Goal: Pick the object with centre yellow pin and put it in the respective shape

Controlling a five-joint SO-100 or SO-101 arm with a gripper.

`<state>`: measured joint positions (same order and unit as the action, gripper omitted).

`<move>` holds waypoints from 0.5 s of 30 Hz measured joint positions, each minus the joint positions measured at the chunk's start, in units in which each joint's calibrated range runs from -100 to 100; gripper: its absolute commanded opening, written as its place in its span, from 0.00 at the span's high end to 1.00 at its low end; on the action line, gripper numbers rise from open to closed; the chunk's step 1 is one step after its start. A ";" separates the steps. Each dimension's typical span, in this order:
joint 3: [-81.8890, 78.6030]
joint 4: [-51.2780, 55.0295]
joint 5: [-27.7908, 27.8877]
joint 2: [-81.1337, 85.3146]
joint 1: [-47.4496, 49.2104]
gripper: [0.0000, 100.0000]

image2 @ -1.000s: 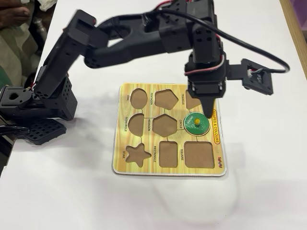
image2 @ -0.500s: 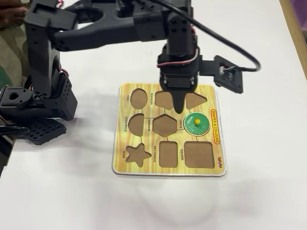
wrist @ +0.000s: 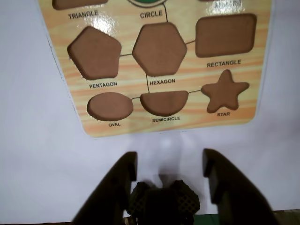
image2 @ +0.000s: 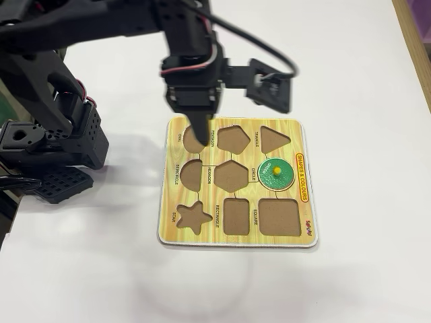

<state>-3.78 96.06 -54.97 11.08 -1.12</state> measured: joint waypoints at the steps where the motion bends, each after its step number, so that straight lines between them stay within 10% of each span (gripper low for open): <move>1: -1.98 0.00 0.00 2.49 0.00 0.84; 15: -23.92 0.00 0.00 36.51 0.09 0.84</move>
<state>-27.70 96.06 -54.97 47.59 -1.03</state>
